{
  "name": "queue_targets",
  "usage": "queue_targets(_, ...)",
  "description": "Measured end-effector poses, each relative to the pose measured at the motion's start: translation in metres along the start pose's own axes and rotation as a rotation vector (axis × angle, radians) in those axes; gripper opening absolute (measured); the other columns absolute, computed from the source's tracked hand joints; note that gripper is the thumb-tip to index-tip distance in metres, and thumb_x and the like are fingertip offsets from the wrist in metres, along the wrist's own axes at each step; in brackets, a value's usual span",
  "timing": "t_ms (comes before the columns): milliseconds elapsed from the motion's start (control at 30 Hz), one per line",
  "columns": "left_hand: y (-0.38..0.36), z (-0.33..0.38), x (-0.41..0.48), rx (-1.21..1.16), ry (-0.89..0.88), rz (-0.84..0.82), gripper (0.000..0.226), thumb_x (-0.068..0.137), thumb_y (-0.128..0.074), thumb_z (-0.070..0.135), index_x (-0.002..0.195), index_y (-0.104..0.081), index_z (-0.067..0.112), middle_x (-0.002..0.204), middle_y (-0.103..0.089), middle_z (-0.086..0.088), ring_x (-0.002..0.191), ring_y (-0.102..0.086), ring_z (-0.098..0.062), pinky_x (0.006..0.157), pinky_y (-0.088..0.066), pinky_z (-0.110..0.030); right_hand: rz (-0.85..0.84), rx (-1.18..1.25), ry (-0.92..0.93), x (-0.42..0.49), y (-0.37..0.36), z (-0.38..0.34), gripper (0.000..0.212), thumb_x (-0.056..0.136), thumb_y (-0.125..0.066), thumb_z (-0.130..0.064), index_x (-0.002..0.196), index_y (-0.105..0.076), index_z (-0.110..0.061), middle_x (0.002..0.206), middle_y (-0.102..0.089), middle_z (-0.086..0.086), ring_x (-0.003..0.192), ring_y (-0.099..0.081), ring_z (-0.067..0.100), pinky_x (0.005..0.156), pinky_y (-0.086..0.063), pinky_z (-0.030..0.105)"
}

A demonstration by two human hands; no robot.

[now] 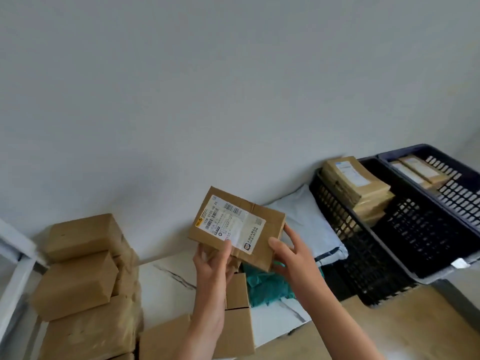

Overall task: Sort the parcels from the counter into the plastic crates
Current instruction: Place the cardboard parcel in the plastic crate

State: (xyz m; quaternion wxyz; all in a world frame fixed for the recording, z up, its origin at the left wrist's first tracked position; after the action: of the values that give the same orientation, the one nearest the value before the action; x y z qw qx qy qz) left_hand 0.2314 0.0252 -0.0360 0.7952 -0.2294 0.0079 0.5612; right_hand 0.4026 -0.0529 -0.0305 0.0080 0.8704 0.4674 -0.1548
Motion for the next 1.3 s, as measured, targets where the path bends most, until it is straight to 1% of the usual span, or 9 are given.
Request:
queue_targets(133, -0.058, -0.002, -0.007, 0.135, -0.023, -0.102, 0.070, 0.079, -0.077, 0.067, 0.139, -0.058, 0.036, 0.125, -0.075, 0.001, 0.122, -0.068, -0.023, 0.112, -0.049, -0.054, 0.029, -0.024, 0.017, -0.022, 0.099, -0.016, 0.070, 0.082, -0.072, -0.047, 0.148, -0.047, -0.039, 0.110, -0.080, -0.004, 0.105, -0.076, 0.021, 0.097, -0.060, 0.047)
queue_targets(233, -0.122, -0.027, -0.022, 0.261, 0.015, -0.202, 0.059, 0.080, -0.073, 0.069, 0.130, -0.067, 0.037, 0.121, -0.077, 0.003, 0.118, -0.070, -0.017, 0.111, -0.049, -0.048, 0.058, -0.027, 0.018, -0.040, 0.176, -0.028, 0.069, 0.084, -0.071, -0.050, 0.146, -0.044, -0.039, 0.111, -0.079, -0.006, 0.106, -0.076, 0.018, 0.099, -0.059, 0.049)
queue_targets(333, -0.192, -0.056, -0.037, 0.321, 0.047, -0.253, 0.053, 0.085, -0.075, 0.063, 0.127, -0.066, 0.033, 0.117, -0.078, 0.004, 0.116, -0.071, -0.017, 0.104, -0.053, -0.040, 0.078, -0.073, 0.036, -0.060, 0.250, -0.045, 0.079, 0.076, -0.074, -0.059, 0.147, -0.041, -0.043, 0.113, -0.078, -0.010, 0.105, -0.076, 0.014, 0.098, -0.060, 0.044)
queue_targets(433, -0.258, -0.085, -0.053, 0.337, 0.099, -0.348, 0.056, 0.084, -0.078, 0.054, 0.128, -0.064, 0.022, 0.117, -0.078, -0.002, 0.116, -0.071, -0.021, 0.104, -0.052, -0.042, 0.114, -0.115, 0.058, -0.081, 0.324, -0.059, 0.083, 0.078, -0.075, -0.060, 0.152, -0.040, -0.043, 0.116, -0.078, -0.007, 0.103, -0.077, 0.017, 0.098, -0.060, 0.044)
queue_targets(600, -0.350, -0.120, -0.074, 0.358, 0.146, -0.490, 0.081, 0.066, -0.081, 0.060, 0.126, -0.059, 0.010, 0.115, -0.078, -0.011, 0.111, -0.074, -0.025, 0.103, -0.055, -0.048, 0.204, -0.122, 0.081, -0.109, 0.424, -0.074, 0.069, 0.092, -0.069, -0.047, 0.154, -0.043, -0.035, 0.117, -0.078, -0.004, 0.105, -0.077, 0.019, 0.097, -0.060, 0.044)
queue_targets(733, -0.411, -0.144, -0.078, 0.370, 0.157, -0.545, 0.073, 0.070, -0.082, 0.052, 0.122, -0.059, 0.006, 0.113, -0.078, -0.012, 0.107, -0.075, -0.025, 0.095, -0.058, -0.045, 0.280, -0.113, 0.080, -0.118, 0.484, -0.077, 0.061, 0.096, -0.066, -0.042, 0.152, -0.046, -0.033, 0.117, -0.079, -0.003, 0.105, -0.077, 0.022, 0.098, -0.060, 0.047)
queue_targets(967, -0.503, -0.186, -0.046, 0.366, 0.193, -0.610, 0.053, 0.078, -0.078, 0.045, 0.114, -0.060, 0.010, 0.115, -0.077, -0.011, 0.110, -0.073, -0.025, 0.100, -0.056, -0.050, 0.347, -0.137, 0.053, -0.089, 0.570, -0.098, 0.053, 0.096, -0.063, -0.041, 0.148, -0.051, -0.035, 0.115, -0.079, -0.003, 0.104, -0.077, 0.022, 0.090, -0.063, 0.038)
queue_targets(1133, -0.587, -0.211, -0.006, 0.318, 0.224, -0.683, 0.048, 0.091, -0.072, 0.043, 0.122, -0.059, 0.009, 0.116, -0.078, -0.007, 0.112, -0.073, -0.022, 0.105, -0.054, -0.049, 0.417, -0.166, 0.052, -0.044, 0.633, -0.131, 0.071, 0.091, -0.074, -0.054, 0.152, -0.047, -0.032, 0.116, -0.079, -0.001, 0.104, -0.077, 0.021, 0.086, -0.062, 0.033)
queue_targets(1300, -0.673, -0.219, 0.041, 0.438, 0.131, -0.803, 0.042, 0.096, -0.059, 0.055, 0.129, -0.065, 0.030, 0.120, -0.076, 0.014, 0.115, -0.069, 0.000, 0.102, -0.050, -0.025, 0.531, -0.234, 0.056, 0.005, 0.695, -0.175, 0.073, 0.084, -0.068, -0.046, 0.153, -0.046, -0.035, 0.115, -0.079, -0.003, 0.101, -0.078, 0.018, 0.079, -0.061, 0.026)
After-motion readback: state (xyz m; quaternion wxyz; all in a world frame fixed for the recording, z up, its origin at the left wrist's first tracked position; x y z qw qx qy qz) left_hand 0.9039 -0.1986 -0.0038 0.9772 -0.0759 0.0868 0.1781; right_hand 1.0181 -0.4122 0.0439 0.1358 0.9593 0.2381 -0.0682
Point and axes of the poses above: each hand's wrist, its own x-axis towards the middle knuckle, its own y-axis out of the back of the hand, z = x × y, the point moved 10 cm from there along x, towards the middle knuckle
